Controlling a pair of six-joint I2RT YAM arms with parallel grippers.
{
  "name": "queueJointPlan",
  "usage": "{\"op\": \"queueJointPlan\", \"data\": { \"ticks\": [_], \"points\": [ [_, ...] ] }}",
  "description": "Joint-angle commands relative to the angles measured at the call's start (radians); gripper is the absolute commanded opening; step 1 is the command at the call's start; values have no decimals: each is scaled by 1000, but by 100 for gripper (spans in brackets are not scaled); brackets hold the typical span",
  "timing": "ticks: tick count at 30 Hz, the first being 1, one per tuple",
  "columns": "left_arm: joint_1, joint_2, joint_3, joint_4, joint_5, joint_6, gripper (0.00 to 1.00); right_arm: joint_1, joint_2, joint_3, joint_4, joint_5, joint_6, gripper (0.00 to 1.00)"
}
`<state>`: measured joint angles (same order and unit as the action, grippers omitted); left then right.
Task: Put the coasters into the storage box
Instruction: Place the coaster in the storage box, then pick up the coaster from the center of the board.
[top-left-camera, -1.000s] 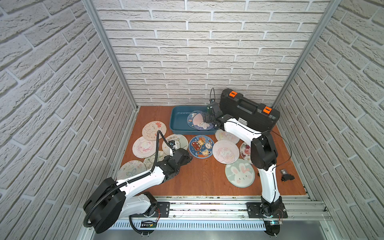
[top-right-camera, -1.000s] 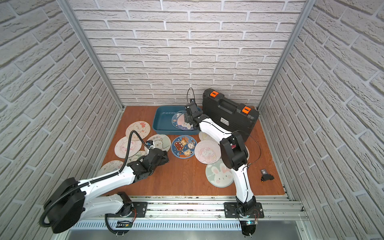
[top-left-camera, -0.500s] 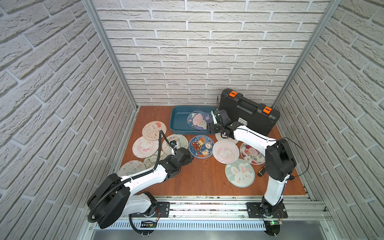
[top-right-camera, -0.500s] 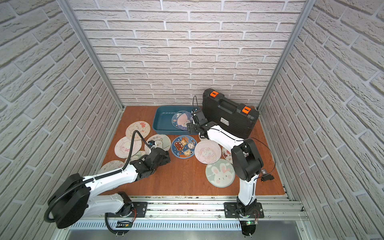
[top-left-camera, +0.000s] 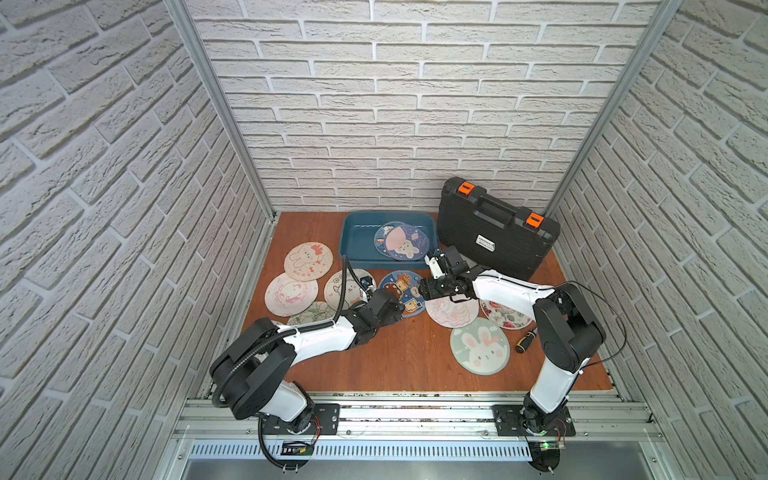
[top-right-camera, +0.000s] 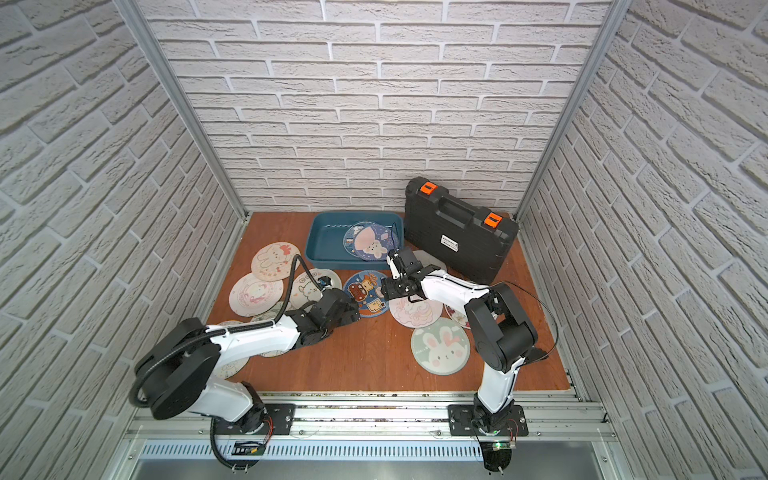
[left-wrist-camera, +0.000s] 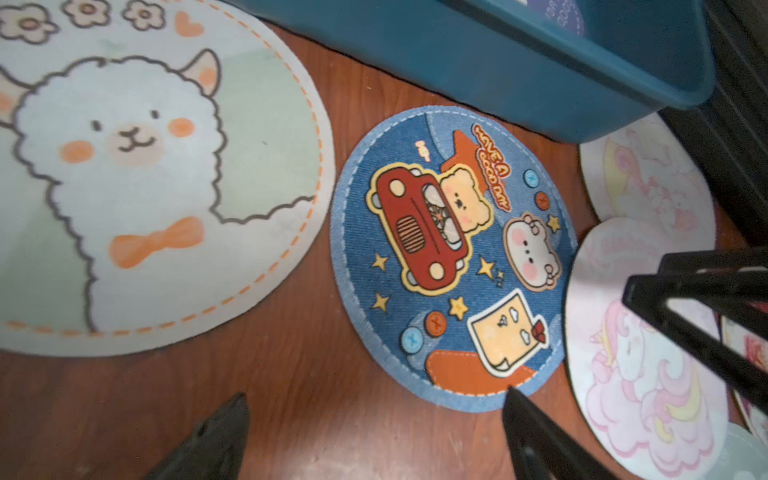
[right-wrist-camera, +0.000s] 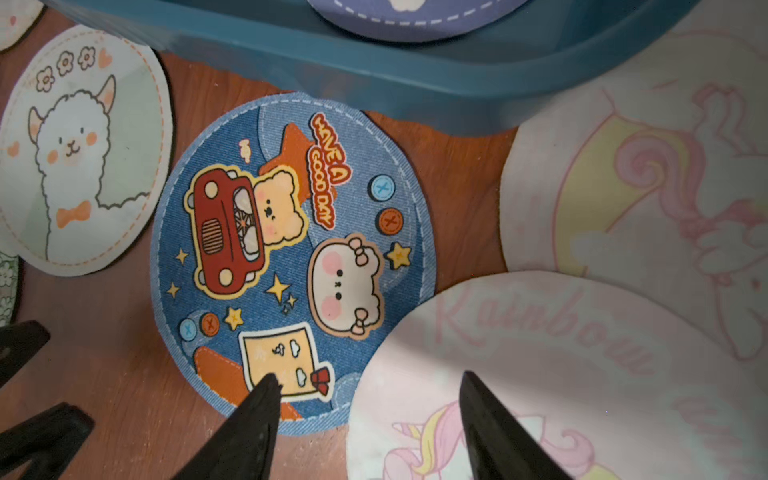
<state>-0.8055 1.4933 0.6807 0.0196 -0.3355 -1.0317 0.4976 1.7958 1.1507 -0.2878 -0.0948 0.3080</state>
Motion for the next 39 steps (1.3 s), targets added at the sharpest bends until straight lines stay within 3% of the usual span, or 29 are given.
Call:
{"op": "queueJointPlan", "data": {
  "ticks": [1, 7, 14, 32, 39],
  "points": [
    [7, 58, 16, 122, 65, -9, 95, 5, 2, -7, 69, -24, 14, 68],
    [31, 131, -22, 290, 121, -31, 94, 4, 92, 58, 71, -38, -4, 69],
    [35, 163, -40, 349, 115, -21, 94, -6, 153, 103, 83, -26, -15, 69],
    [36, 164, -57, 323, 102, -38, 94, -19, 257, 157, 44, 4, -70, 69],
    [35, 153, -58, 310, 95, -36, 93, -25, 252, 138, 20, 115, -44, 70]
  ]
}}
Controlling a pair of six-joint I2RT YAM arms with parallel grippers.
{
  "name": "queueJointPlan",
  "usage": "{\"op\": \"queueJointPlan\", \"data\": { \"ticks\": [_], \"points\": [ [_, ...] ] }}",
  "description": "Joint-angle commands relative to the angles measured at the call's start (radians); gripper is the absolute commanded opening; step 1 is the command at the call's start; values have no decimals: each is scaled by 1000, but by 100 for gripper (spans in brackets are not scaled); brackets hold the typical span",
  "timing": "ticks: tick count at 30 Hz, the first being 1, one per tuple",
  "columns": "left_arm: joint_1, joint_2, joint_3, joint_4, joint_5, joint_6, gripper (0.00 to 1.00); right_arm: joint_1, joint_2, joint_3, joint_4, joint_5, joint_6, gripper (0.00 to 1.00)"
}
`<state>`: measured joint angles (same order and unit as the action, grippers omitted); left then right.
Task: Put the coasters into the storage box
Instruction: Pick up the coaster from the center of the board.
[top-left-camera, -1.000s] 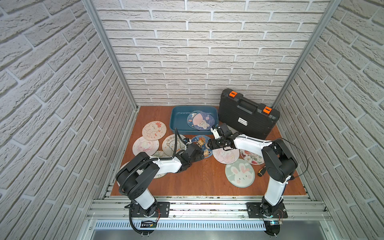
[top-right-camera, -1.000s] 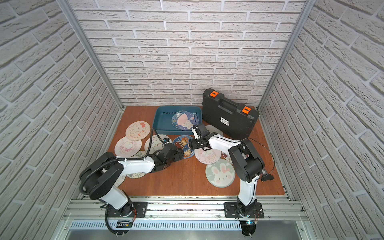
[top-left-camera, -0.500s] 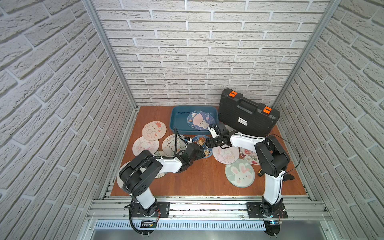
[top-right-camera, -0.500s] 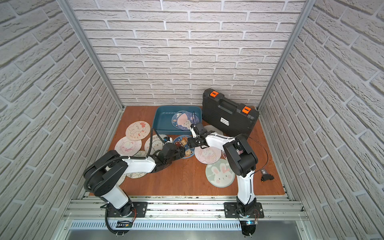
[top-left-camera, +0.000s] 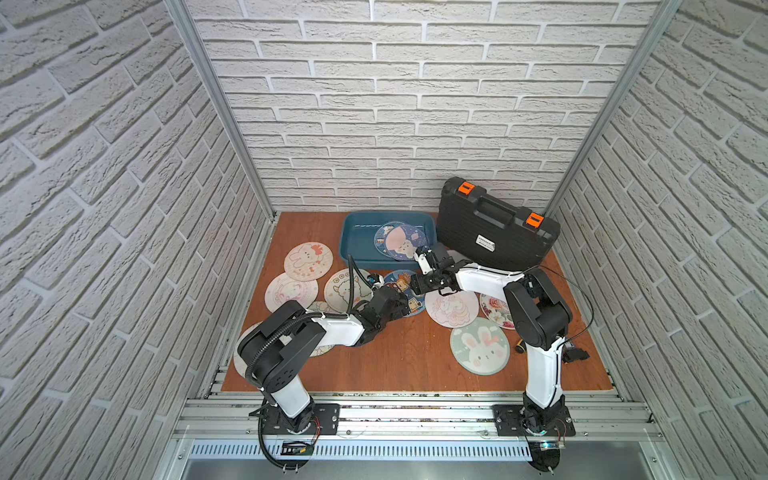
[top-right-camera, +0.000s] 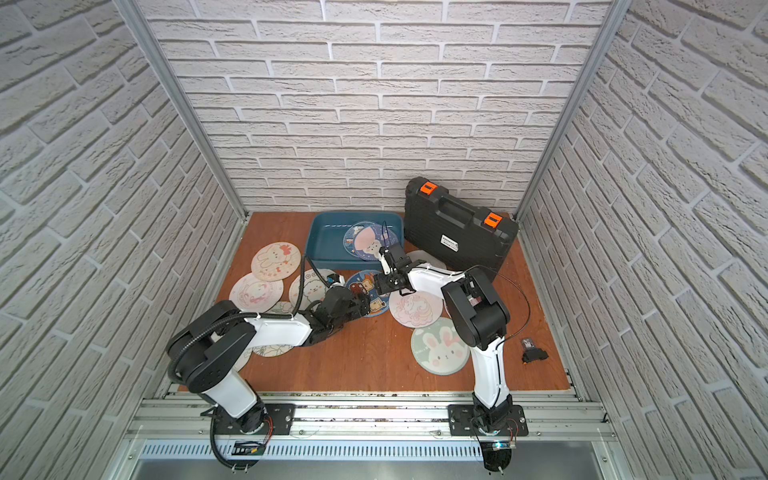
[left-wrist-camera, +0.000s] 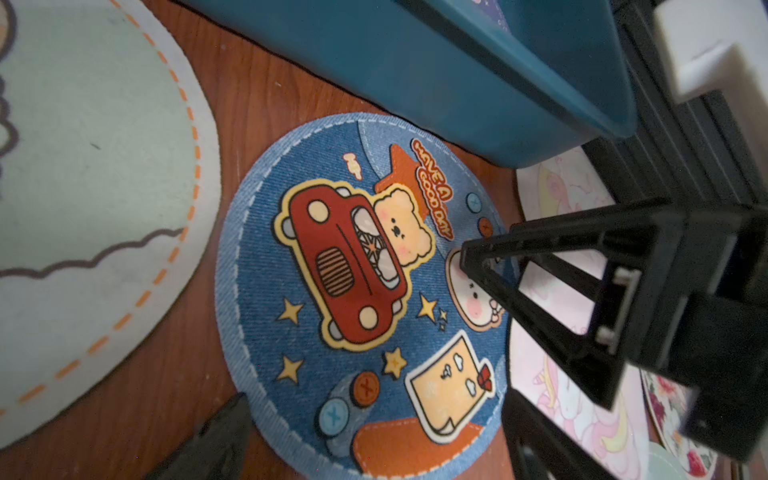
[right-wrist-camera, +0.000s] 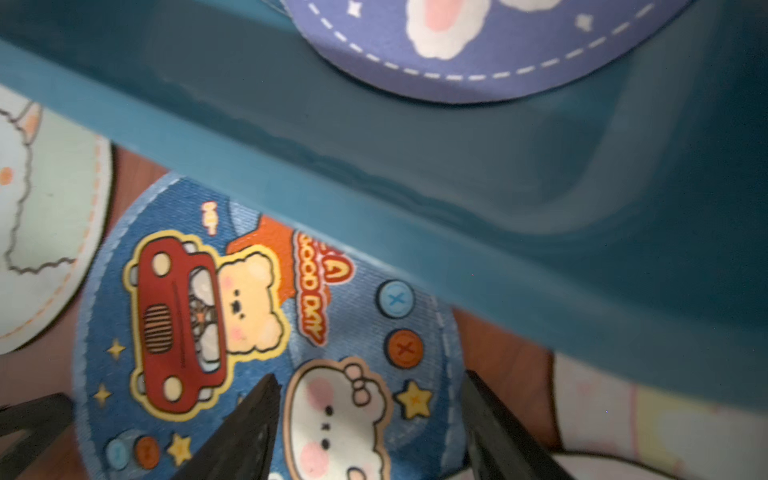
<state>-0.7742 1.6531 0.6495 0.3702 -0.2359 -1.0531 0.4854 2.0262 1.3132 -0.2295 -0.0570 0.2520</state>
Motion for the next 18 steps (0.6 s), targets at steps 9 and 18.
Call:
{"op": "queueJointPlan", "data": {
  "ticks": [9, 18],
  "points": [
    [4, -18, -25, -64, -17, -8, 93, -25, 38, -22, -28, -47, -10, 68],
    [4, -27, -17, -85, -24, 2, 93, -19, 40, -57, 5, -226, -20, 52]
  ]
}}
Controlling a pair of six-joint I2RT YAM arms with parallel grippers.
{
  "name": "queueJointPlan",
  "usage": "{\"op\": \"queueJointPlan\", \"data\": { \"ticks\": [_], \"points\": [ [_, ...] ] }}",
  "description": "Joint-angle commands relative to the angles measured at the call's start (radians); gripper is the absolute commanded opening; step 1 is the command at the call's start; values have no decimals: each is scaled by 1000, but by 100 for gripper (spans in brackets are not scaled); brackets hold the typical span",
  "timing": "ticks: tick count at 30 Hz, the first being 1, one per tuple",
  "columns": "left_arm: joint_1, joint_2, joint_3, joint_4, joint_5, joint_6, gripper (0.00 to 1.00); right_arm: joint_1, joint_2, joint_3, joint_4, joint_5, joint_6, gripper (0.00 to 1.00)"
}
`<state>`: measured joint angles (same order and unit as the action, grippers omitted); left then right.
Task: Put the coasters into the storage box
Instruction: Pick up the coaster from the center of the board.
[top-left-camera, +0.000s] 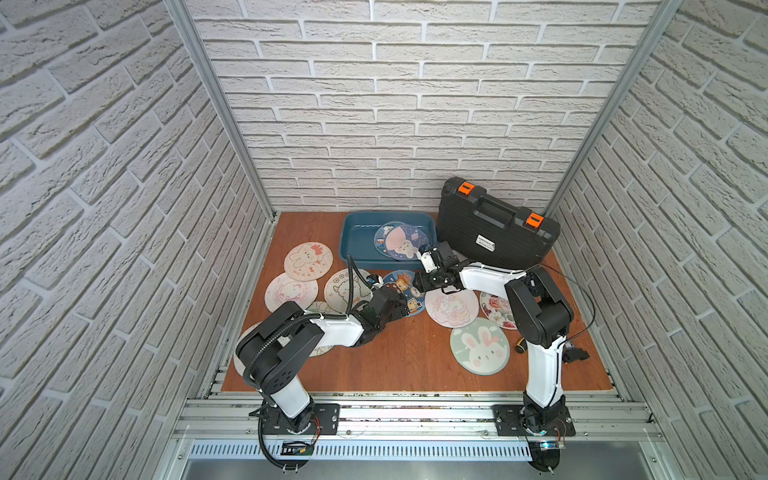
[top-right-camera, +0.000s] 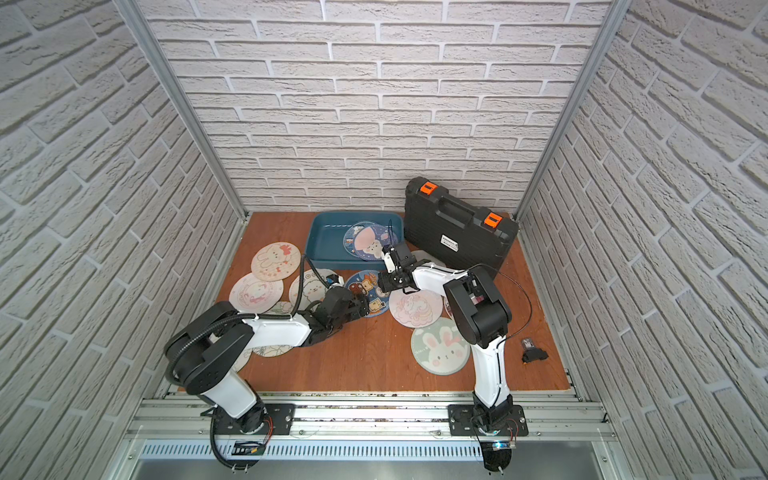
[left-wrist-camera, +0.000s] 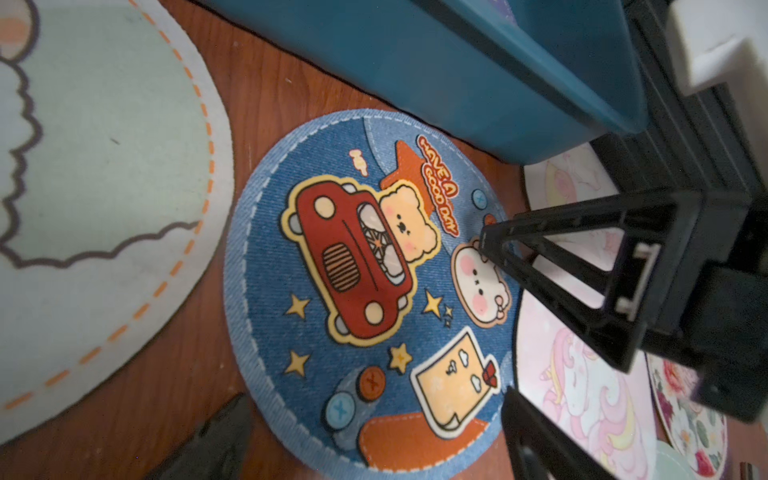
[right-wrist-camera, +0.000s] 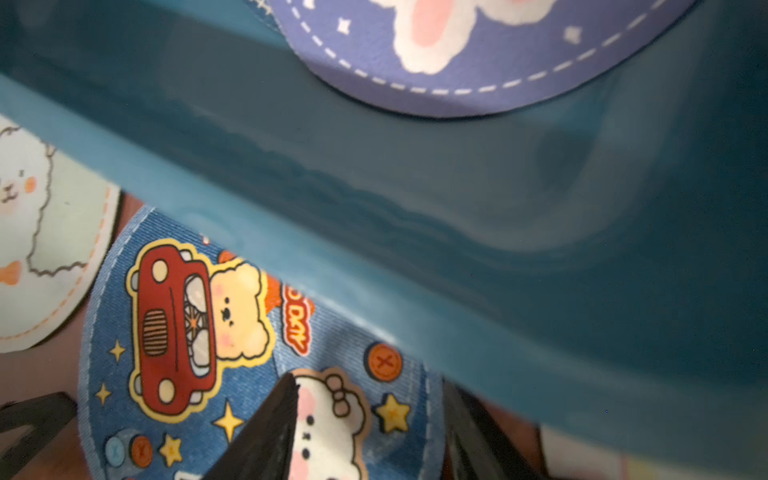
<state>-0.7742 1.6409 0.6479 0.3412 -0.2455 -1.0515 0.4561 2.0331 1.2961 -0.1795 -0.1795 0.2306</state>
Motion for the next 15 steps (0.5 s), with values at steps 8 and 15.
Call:
{"op": "queueJointPlan", "data": {
  "ticks": [8, 15],
  "points": [
    [4, -5, -13, -54, -12, 2, 93, 27, 43, -36, -40, -133, 6, 30],
    [4, -10, -15, -53, -11, 4, 93, 34, 23, -32, -45, -129, 6, 7]
  ]
}}
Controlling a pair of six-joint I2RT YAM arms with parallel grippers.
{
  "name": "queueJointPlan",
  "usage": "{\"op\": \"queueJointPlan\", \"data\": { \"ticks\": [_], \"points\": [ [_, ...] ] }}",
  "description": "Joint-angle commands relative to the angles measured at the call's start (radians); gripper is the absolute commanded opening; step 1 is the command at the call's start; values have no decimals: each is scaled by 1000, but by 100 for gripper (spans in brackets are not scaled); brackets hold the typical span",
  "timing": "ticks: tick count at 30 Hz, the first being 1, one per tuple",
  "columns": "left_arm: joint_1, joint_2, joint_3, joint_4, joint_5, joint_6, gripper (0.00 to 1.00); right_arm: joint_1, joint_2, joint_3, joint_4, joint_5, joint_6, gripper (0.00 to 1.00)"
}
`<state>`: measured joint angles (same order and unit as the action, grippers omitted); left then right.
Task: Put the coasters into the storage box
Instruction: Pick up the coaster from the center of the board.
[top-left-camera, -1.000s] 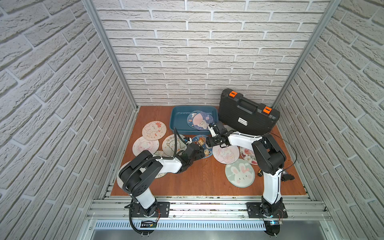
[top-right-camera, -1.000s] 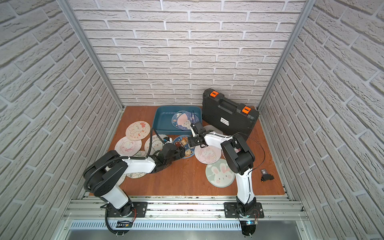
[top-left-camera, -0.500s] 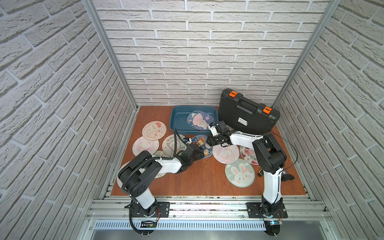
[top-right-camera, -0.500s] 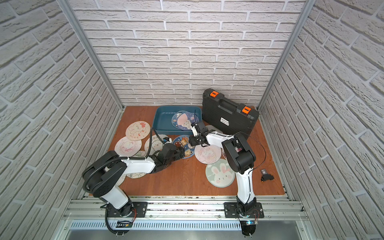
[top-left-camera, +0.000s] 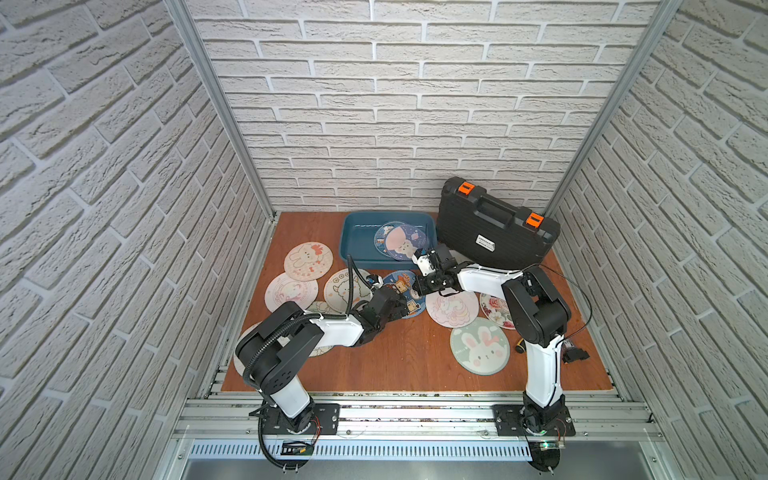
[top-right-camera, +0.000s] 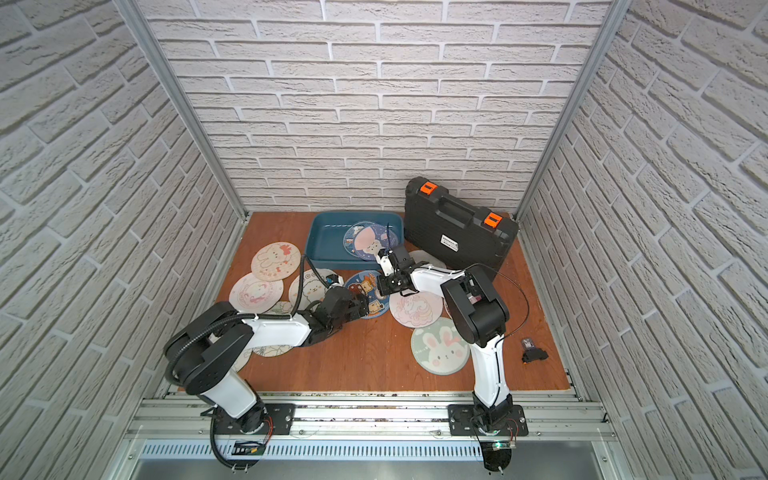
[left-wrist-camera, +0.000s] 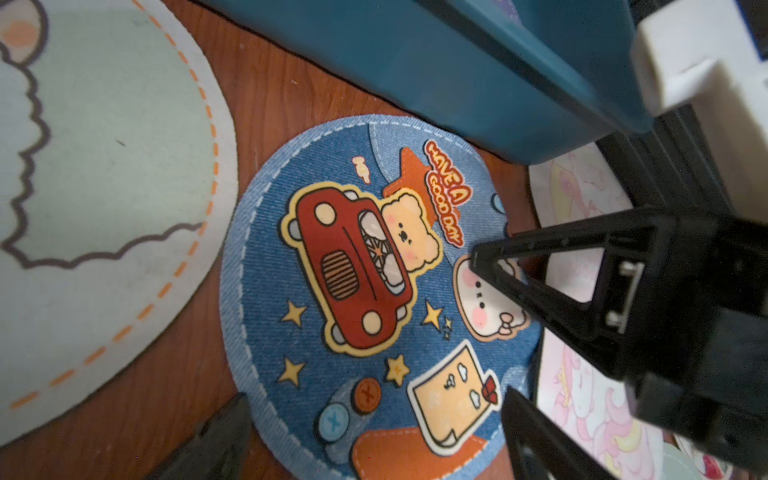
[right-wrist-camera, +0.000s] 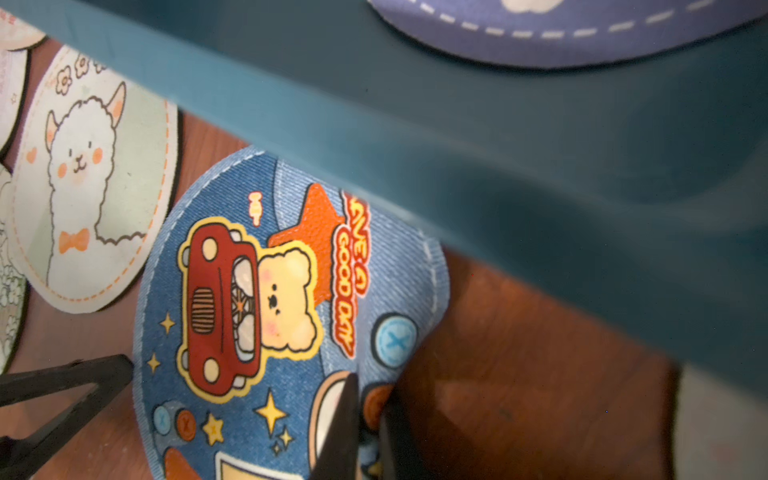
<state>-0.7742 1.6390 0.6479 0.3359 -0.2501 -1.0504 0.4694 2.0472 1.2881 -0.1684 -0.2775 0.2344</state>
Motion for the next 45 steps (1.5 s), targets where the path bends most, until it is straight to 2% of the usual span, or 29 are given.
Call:
{"op": "queueJointPlan", "data": {
  "ticks": [1, 8, 14, 25, 31, 38, 45],
  "points": [
    [4, -9, -17, -48, -8, 3, 93, 21, 4, -21, -63, -33, 0, 7],
    [-20, -35, -9, -82, -65, 38, 93, 37, -62, -19, -97, -31, -28, 6],
    [-44, -87, 0, -126, -143, 97, 94, 74, -180, -15, -132, -8, -61, 6],
    [-43, -340, -139, -88, -322, 186, 95, 98, -298, 14, -166, 27, -59, 6],
    [-38, -414, -147, -162, -363, 214, 95, 98, -306, 97, -169, 46, -42, 6],
    [-37, -457, -205, -98, -363, 209, 96, 98, -296, 221, -134, 120, -30, 6],
    [-36, -471, -234, -89, -363, 203, 96, 97, -238, 269, 35, 195, -20, 6]
  ]
}}
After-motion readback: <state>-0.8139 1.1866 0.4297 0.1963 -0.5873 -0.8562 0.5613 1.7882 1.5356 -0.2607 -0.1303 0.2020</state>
